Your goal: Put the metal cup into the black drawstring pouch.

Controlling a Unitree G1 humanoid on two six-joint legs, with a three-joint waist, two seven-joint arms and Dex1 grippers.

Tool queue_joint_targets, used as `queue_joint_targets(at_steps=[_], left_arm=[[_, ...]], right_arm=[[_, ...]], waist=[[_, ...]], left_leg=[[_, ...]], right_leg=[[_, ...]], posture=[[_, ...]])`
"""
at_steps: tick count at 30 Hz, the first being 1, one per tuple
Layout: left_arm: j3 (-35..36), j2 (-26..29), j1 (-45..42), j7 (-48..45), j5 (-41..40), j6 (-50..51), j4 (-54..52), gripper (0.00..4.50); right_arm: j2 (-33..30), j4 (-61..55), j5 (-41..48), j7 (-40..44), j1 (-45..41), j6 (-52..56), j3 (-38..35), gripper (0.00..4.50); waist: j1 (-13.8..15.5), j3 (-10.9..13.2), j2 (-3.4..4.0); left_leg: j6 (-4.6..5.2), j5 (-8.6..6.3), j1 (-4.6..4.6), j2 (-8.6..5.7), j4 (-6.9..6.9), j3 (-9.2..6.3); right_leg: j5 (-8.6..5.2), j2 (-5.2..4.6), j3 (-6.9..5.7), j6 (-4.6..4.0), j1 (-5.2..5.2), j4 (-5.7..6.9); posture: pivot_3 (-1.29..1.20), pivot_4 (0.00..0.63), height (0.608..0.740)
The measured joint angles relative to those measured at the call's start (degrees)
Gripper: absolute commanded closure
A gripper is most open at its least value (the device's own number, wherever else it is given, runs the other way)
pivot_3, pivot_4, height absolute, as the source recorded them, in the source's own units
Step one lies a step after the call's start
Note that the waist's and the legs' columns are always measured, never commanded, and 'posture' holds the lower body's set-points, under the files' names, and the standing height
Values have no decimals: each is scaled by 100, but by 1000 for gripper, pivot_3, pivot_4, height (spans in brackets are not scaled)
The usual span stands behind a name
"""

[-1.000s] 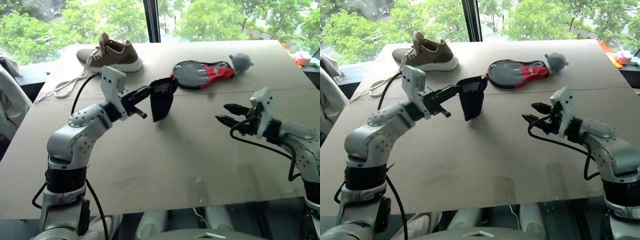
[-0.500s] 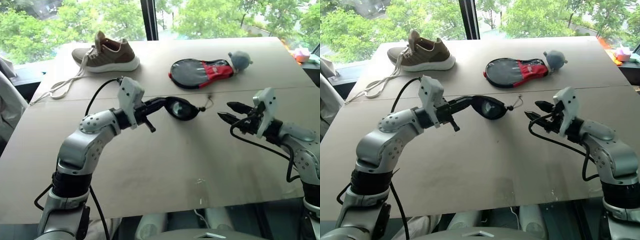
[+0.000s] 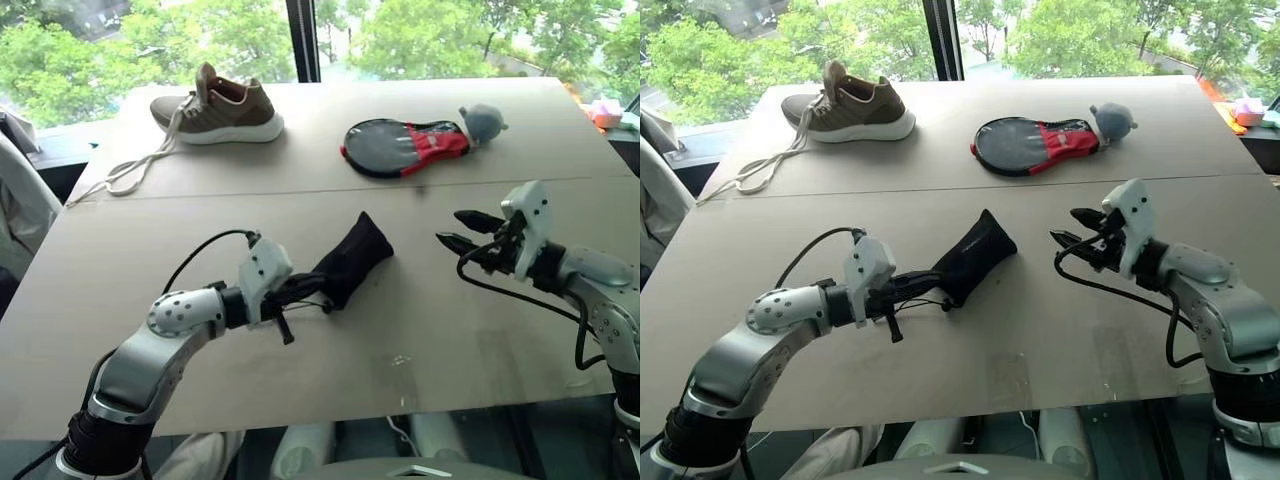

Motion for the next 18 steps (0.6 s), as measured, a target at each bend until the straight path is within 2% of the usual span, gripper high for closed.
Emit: queue_joint_targets(at_steps=[4, 8, 10, 14, 18], left_arm=[[260, -158, -141, 198, 24, -20, 326, 1901], [623, -429, -286, 489, -103, 110, 562, 31], [868, -519, -290, 588, -257, 225, 657, 31], [1474, -515, 36, 270, -1078, 545, 621, 31], [1970, -57, 469, -480, -1786, 856, 636, 31]], right_arm=[[42, -435, 301, 195, 205, 262, 483, 1666], [74, -477, 157, 200, 245, 188, 754, 1666], [104, -477, 66, 197, 243, 145, 824, 1666], [206, -502, -155, 244, -31, 28, 1287, 1666], [395, -451, -582, 477, -819, -330, 1964, 1666]], waist=[[0, 0, 0], [-1, -1, -1], [-3, -1, -1], [-73, -1, 0], [-151, 0, 1]], left_leg=[[1, -1, -1, 4, 1, -5], [-3, 2, -1, 0, 11, -1], [-12, 7, -1, 0, 11, -2], [-19, 10, 1, 4, 10, -1], [-16, 9, 2, 6, 10, -3]], right_leg=[[1, 3, -6, -1, 0, 0], [1, 1, -11, 0, 2, 0], [2, 2, -14, 0, 1, 2], [1, 6, -13, 0, -1, 4], [3, 8, -22, -4, 0, 5]], posture=[[0, 150, 740], [0, 150, 740], [0, 150, 740], [0, 150, 740], [0, 150, 740]])
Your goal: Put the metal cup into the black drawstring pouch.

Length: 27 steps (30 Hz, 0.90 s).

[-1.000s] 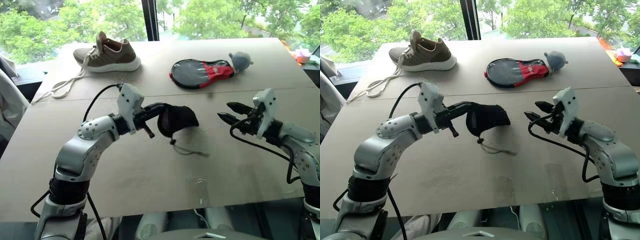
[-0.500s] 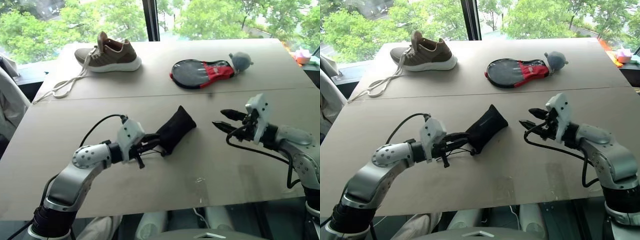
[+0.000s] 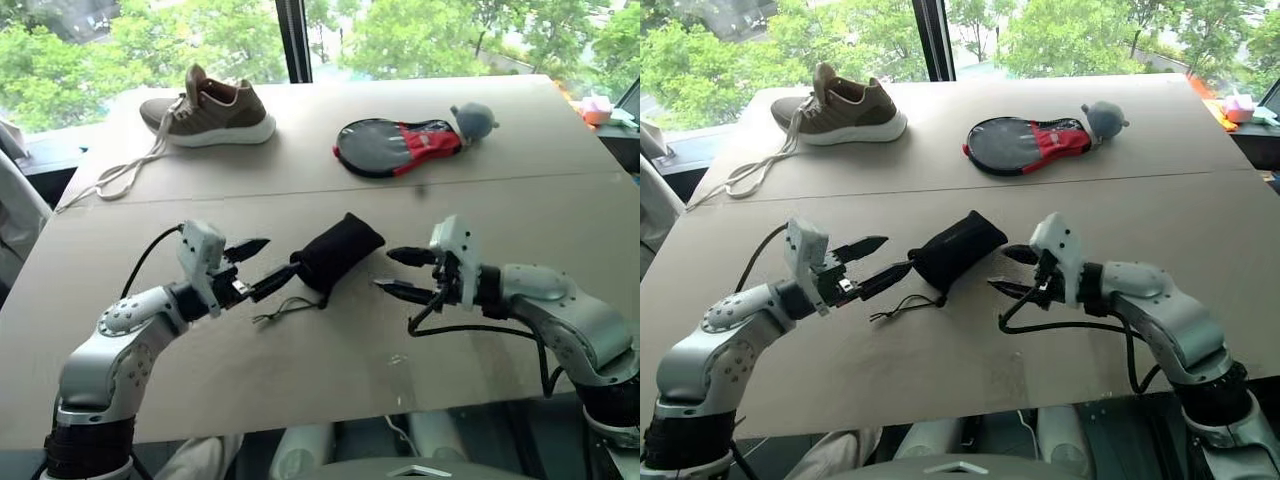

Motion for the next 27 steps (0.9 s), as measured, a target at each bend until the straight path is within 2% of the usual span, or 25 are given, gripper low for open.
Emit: queue_joint_targets(at_steps=[2, 6, 12, 20, 27], left_arm=[[366, 287, 225, -418, -169, -7, 24, 31], [520, 743, 951, -1286, 45, -439, 116, 31], [1133, 1311, 1759, -2336, 1258, -2306, 941, 31], [2058, 1324, 2694, -2869, 1357, -2816, 890, 31], [2660, 1030, 3484, -2943, 1172, -2588, 50, 31]], right_arm=[[231, 232, -230, 126, -516, -225, 308, 1666], [770, 836, -514, 409, -1237, -531, 797, 1666], [1584, 2017, -1275, 827, -1778, -979, 1928, 1666], [2279, 3235, -1962, 1152, -2179, -1472, 2623, 1666], [2943, 4583, -2804, 1144, -2494, -2372, 2978, 1666]], waist=[[5, -1, -1], [-24, 0, 1], [-5, -2, -2], [-42, -2, -1], [-114, 0, 1]], left_leg=[[1, 0, 7, 0, 0, -3], [-4, 2, 18, 2, -10, 10], [-8, 2, 16, 2, -20, 6], [-8, 2, 14, 0, -23, 5], [-12, 3, 17, 2, -24, -3]], right_leg=[[0, 1, -8, -1, 6, 0], [1, 3, 3, -4, 7, -2], [1, -2, -1, -7, -2, -7], [1, -3, -5, -6, -5, -6], [2, 3, -10, -8, -4, -1]], posture=[[0, 150, 740], [0, 150, 740], [0, 150, 740], [0, 150, 740], [0, 150, 740]])
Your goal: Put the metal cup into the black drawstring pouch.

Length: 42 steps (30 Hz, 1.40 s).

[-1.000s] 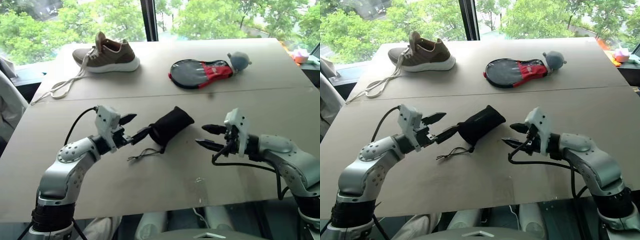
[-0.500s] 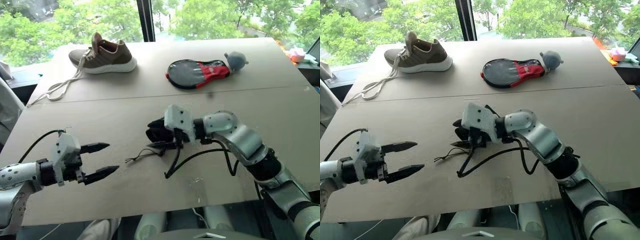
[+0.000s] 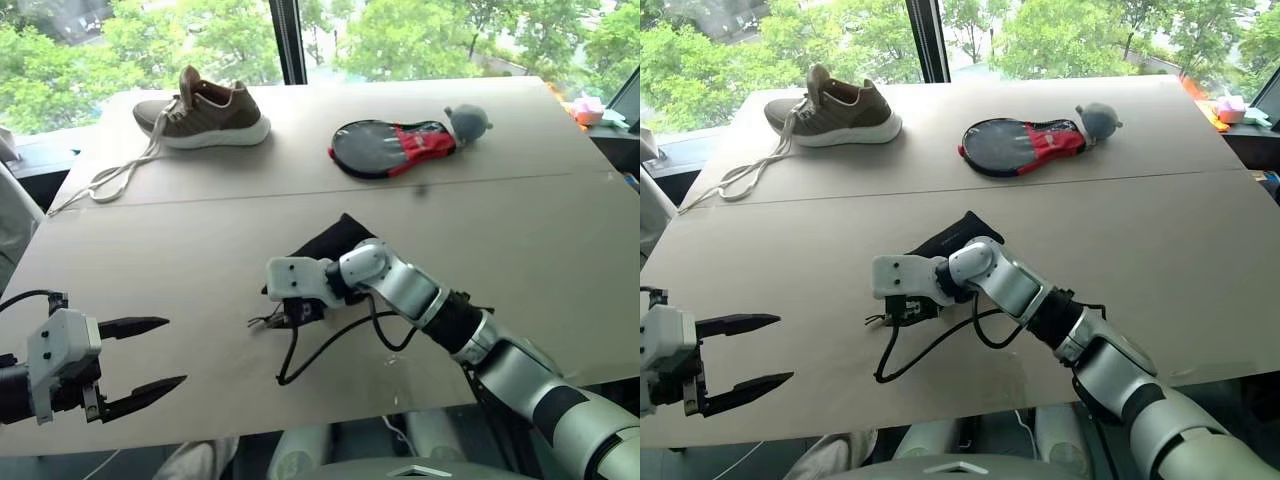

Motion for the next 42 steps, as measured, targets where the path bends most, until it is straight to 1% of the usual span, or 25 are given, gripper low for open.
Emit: queue_joint_targets(at_steps=[2, 6, 11, 14, 15, 16, 18, 19, 23, 27, 30, 32, 33, 37, 38, 39, 40, 41, 42], left_arm=[[75, -122, 242, 7, -53, 98, -248, 31], [254, -334, 452, 141, -58, 201, -484, 31], [356, -442, 465, 338, -58, 293, -618, 31], [419, -442, 454, 389, -58, 330, -615, 0], [430, -437, 420, 398, -59, 342, -592, 0], [432, -435, 403, 400, -59, 345, -580, 0], [440, -386, 267, 408, -69, 365, -481, 0], [440, -381, 258, 407, -72, 368, -461, 0], [439, -319, 92, 398, -97, 426, -278, 0], [430, -230, -84, 397, -98, 457, -204, 0], [367, -222, -202, 398, -92, 467, -154, 0], [215, -213, -259, 395, -84, 467, -121, 0], [181, -212, -281, 393, -80, 468, -105, 0], [89, -174, -462, 402, -53, 466, -37, 0], [-30, -150, -559, 403, -44, 464, 19, 0], [-57, -150, -579, 404, -43, 464, 43, 0], [-103, -149, -637, 409, -42, 464, 84, 0], [-128, -149, -669, 414, -43, 464, 93, 0], [-237, -154, -788, 479, -56, 474, 97, 0]], right_arm=[[130, 293, -192, 81, -29, -246, 87, 1666], [247, 710, -451, 161, -34, -620, 133, 1666], [473, 1049, -706, 163, -175, -855, 113, 1666], [571, 1131, -797, 216, -215, -726, 96, 2517], [560, 1077, -841, 361, -227, -509, 122, 3024], [563, 1047, -862, 403, -237, -446, 135, 3313], [490, 809, -983, 711, -333, -117, 313, 4257], [475, 753, -1019, 761, -350, -53, 344, 4394], [473, 499, -1098, 856, -353, 417, 330, 4394], [489, 451, -1089, 831, -350, 541, 269, 4394], [518, 438, -967, 679, -240, 755, -47, 4394], [445, 176, -648, 641, -67, 1070, -548, 4394], [433, 48, -544, 650, -46, 1172, -672, 4394], [375, -900, 237, 780, 50, 1987, -1416, 4394], [420, -1321, 778, 736, 41, 2582, -1952, 4394], [449, -1476, 955, 700, 4, 2771, -2174, 4394], [513, -1671, 1287, 585, -62, 3129, -2547, 4394], [534, -1727, 1399, 548, -90, 3234, -2685, 4394], [591, -1828, 1764, 410, -140, 3500, -3071, 4394]], waist=[[-41, 1, 1], [-54, 1, 2], [-69, 1, 1], [-69, 1, 1], [-67, 0, 2], [-66, 0, 2], [-56, -2, 4], [-50, -3, 4], [-37, -5, 4], [-37, -5, 4], [-38, -5, 3], [-48, -4, 3], [-52, -4, 2], [-61, -3, 3], [-54, 0, 5], [-52, -2, 2], [-52, -2, 3], [-53, -2, 3], [-52, -1, 5]], left_leg=[[0, 0, 2, -2, 0, 4], [-7, 4, 9, 0, -5, 1], [-10, 5, 44, 13, -27, 6], [-10, 6, 57, 21, -34, 7], [-11, 6, 62, 22, -35, 6], [-11, 6, 64, 22, -35, 6], [-12, 7, 67, 22, -34, 3], [-12, 7, 67, 22, -33, 3], [-14, 8, 66, 17, -31, 3], [-17, 8, 65, 16, -30, 2], [-24, 8, 61, 16, -31, -2], [-28, 12, 57, 17, -32, -2], [-28, 12, 57, 18, -32, -2], [-23, 6, 57, 21, -41, -3], [-21, 6, 51, 21, -42, -4], [-21, 5, 53, 21, -42, -6], [-20, 5, 53, 22, -44, -6], [-20, 4, 53, 21, -44, -6], [-20, 4, 54, 21, -45, -6]], right_leg=[[0, 0, 4, 0, 1, 0], [0, 5, 3, -1, 2, 2], [2, 20, 12, -12, 15, 10], [2, 28, 13, -28, 16, 24], [-1, 29, 12, -34, 15, 35], [-2, 29, 12, -36, 15, 39], [-5, 29, 8, -41, 15, 49], [-5, 28, 8, -41, 16, 50], [-5, 27, 7, -40, 18, 50], [-5, 25, 7, -39, 18, 49], [-5, 24, 4, -40, 15, 49], [-5, 23, 5, -40, 12, 48], [-5, 24, 5, -40, 11, 48], [-4, 24, 6, -40, 9, 44], [-4, 23, 5, -41, 8, 43], [-4, 24, 4, -41, 6, 43], [-4, 23, 4, -41, 7, 41], [-4, 23, 4, -41, 7, 40], [-4, 21, 5, -41, 8, 40]], posture=[[0, 150, 740], [0, 150, 740], [0, 150, 740], [0, 150, 740], [0, 150, 740], [0, 150, 740], [0, 150, 740], [0, 150, 740], [0, 150, 740], [0, 150, 740], [0, 150, 740], [0, 150, 740], [0, 150, 740], [0, 150, 740], [0, 150, 740], [0, 150, 740], [0, 150, 740], [0, 150, 740], [0, 150, 740]])
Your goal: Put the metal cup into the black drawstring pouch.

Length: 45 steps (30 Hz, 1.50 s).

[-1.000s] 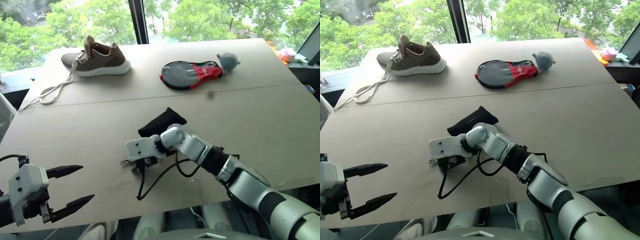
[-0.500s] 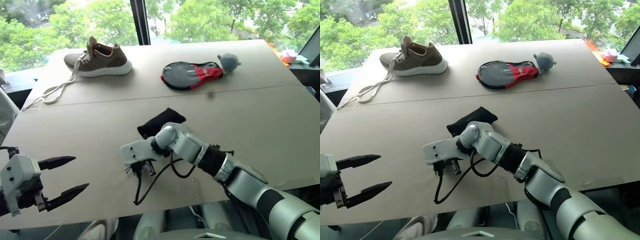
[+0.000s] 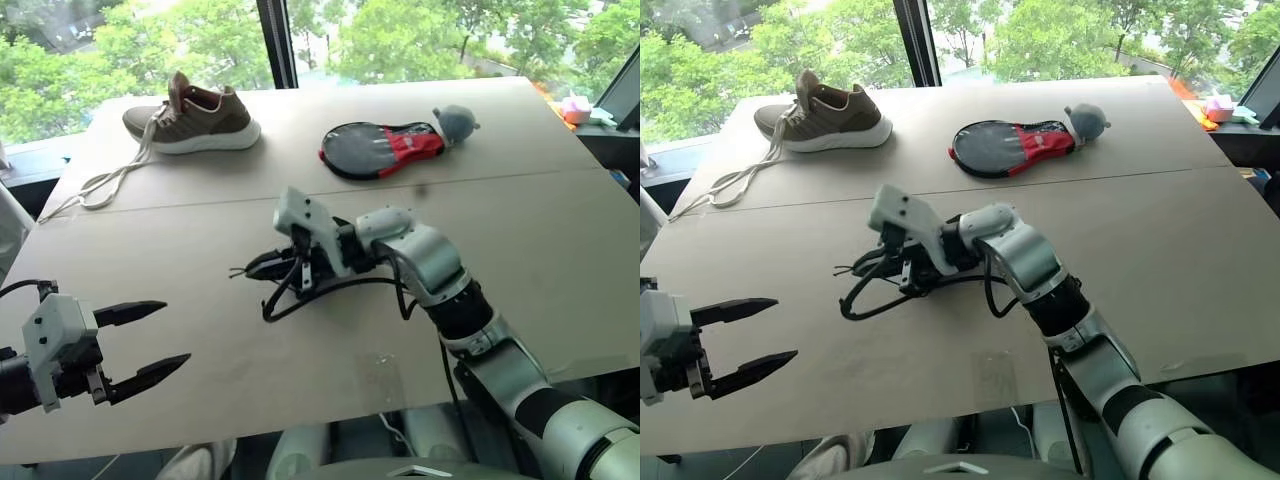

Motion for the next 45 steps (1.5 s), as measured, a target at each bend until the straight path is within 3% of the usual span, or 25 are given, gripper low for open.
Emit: queue_joint_targets(at_steps=[5, 7, 9, 10, 12, 13, 15, 20, 25, 31, 45], left_arm=[[-864, -320, -601, 420, -102, 125, -204, 0], [-1336, -582, -1348, 905, -101, 222, -257, 0], [-1649, -809, -2067, 1430, -120, 437, -243, 0], [-1901, -1038, -2843, 1975, -170, 699, -208, 0], [-2046, -1076, -3237, 2273, -235, 898, -192, 0], [-2240, -1295, -4067, 2687, -472, 1287, -73, 0], [-2280, -1305, -4378, 2822, -608, 1417, -47, 0], [-2749, -1647, -6165, 3216, -777, 1733, 668, 0], [-3352, -1807, -6383, 2963, -540, 1664, 1335, 0], [-3568, -1815, -6521, 2562, -432, 1561, 1671, 0], [-3314, -1735, -6194, 2494, -501, 1582, 1643, 0]], right_arm=[[77, -258, 1299, -630, -342, 644, -1554, 4394], [1, -246, 1492, -1071, -462, 608, -1956, 4394], [-33, -189, 1498, -1445, -559, 481, -2121, 4394], [-57, -66, 1497, -1760, -723, 364, -2224, 4394], [-45, -56, 1503, -1902, -804, 292, -2220, 4394], [-122, -4, 1486, -2122, -894, 158, -2224, 4394], [-151, 12, 1482, -2209, -931, 127, -2215, 4394], [-350, 123, 1284, -2488, -1000, -125, -1886, 4394], [-401, 130, 1204, -2553, -1000, -330, -1594, 4394], [-369, 162, 1184, -2731, -1028, -479, -1514, 4394], [-326, 206, 1188, -2905, -1041, -600, -1413, 4394]], waist=[[28, 2, 3], [50, 1, 1], [62, -8, -13], [64, -11, -18], [10, -15, -24], [12, -13, -22], [-12, -20, -33], [5, -19, -32], [-15, -19, -32], [-1, -19, -32], [0, -19, -32]], left_leg=[[1, 0, -7, -7, 0, -7], [1, 1, -9, -9, 0, -14], [0, 3, -6, -9, 4, -16], [-2, 4, -12, -11, 8, -15], [-9, 7, -9, -8, 7, -2], [-12, 10, -25, -13, 11, -1], [-27, 19, -31, -8, 14, 12], [-28, 20, -75, -14, 37, 20], [-28, 21, -88, -11, 37, 32], [-28, 21, -90, -10, 39, 31], [-28, 21, -90, -10, 41, 30]], right_leg=[[1, -12, 4, 0, -1, -3], [2, -14, 1, 0, 0, -2], [4, -12, 0, -3, 1, 4], [5, -9, -8, -2, -3, 14], [4, -8, 0, -3, -6, 21], [4, -14, -8, -2, -21, 24], [5, -8, -2, -2, -33, 28], [6, -13, -4, 0, -68, 38], [6, -9, 7, 0, -92, 42], [6, -11, 7, 0, -92, 42], [6, -12, 8, -1, -92, 43]], posture=[[0, 150, 740], [0, 150, 740], [0, 150, 740], [0, 150, 740], [0, 150, 740], [0, 150, 740], [0, 150, 740], [0, 150, 740], [0, 150, 740], [0, 150, 740], [0, 150, 740]])
